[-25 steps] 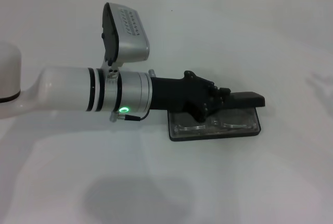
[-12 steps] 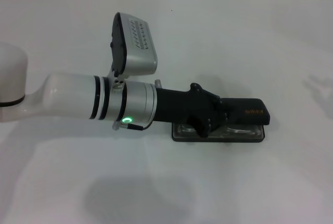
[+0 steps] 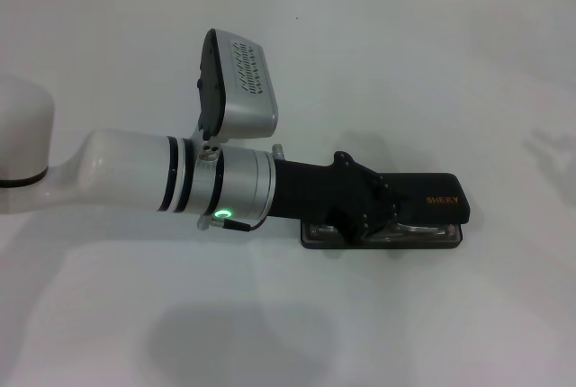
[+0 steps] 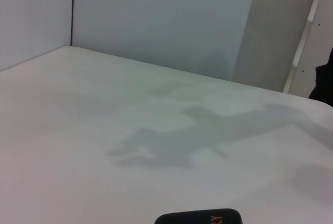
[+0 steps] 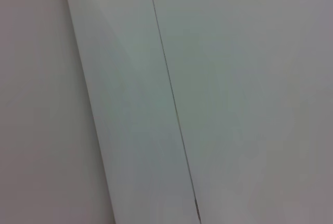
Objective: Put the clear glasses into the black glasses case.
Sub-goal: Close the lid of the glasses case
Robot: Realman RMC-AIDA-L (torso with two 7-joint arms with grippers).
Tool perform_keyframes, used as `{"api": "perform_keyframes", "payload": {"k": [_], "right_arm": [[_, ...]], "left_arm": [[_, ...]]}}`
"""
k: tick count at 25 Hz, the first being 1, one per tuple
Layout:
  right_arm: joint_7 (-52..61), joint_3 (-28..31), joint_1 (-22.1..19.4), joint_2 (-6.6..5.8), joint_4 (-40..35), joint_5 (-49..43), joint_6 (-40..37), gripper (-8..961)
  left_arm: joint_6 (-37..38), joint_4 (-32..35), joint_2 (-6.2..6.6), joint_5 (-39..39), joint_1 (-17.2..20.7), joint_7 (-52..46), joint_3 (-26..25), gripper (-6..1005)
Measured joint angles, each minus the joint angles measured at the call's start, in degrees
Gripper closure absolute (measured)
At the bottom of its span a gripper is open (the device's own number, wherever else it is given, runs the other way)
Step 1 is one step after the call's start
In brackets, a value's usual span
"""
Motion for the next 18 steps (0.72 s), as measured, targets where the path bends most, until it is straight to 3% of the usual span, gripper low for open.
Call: {"api": "perform_keyframes", "payload": {"k": [16, 18], "right_arm": [[0.0, -0.1, 0.4, -0.07, 0.6, -0.8, -0.3, 697], [0.0, -0.1, 0.4, -0.08, 0.7, -1.8, -0.8, 696]], "left_arm": [[1.1, 0.4, 0.01, -0.4, 0.8, 1.1, -0.1, 886], [3.8, 3.9, 0.23, -1.1, 2.3, 0.9, -0.9, 886]]}}
